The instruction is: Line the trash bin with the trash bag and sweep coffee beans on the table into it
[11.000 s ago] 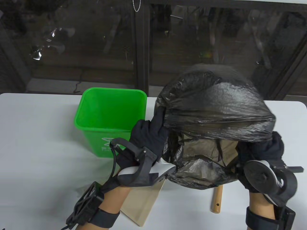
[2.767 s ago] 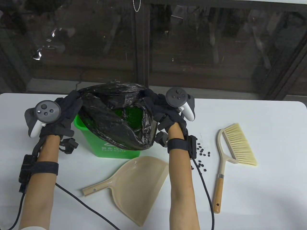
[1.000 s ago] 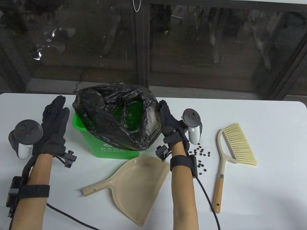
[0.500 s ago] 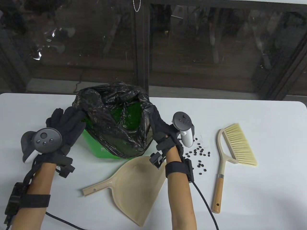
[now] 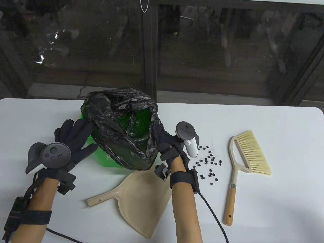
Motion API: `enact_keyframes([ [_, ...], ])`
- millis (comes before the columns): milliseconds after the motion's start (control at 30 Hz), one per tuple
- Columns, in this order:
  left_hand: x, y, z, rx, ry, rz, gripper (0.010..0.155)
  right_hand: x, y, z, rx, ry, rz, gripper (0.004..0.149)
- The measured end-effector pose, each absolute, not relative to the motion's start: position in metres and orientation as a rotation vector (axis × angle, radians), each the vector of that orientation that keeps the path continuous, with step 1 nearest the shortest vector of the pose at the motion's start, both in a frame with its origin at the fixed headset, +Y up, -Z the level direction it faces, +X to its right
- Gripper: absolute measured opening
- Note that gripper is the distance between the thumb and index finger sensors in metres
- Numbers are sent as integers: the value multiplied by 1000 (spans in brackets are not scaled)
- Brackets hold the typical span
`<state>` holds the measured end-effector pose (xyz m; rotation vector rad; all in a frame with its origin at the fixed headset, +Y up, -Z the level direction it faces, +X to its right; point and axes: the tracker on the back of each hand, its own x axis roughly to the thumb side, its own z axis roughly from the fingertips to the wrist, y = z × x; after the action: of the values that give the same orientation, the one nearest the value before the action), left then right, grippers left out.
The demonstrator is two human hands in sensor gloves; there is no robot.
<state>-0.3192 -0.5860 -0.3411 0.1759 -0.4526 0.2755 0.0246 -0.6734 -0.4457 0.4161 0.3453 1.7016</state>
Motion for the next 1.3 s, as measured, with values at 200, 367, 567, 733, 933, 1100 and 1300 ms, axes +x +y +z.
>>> enact_keyframes([
  [200,-312,-586,-340,187,-456,195,67,25,-675,-445,416,347,1705,83],
  [367,-303,-585,-337,264,-453,126,55,25,-675,-445,419,349,1707,83],
  [567,-304,-581,-336,383,-409,138,39,25,-676,-444,421,353,1710,83],
  [733,-318,-583,-334,389,-357,129,39,26,-676,-444,422,352,1715,83],
  [933,-336,-591,-332,401,-283,214,40,27,-678,-442,423,352,1711,83],
  [1100,-347,-597,-335,420,-208,226,40,28,-681,-441,420,357,1712,83],
  [1300,-360,-618,-344,320,-132,228,40,29,-683,-441,418,360,1706,83],
])
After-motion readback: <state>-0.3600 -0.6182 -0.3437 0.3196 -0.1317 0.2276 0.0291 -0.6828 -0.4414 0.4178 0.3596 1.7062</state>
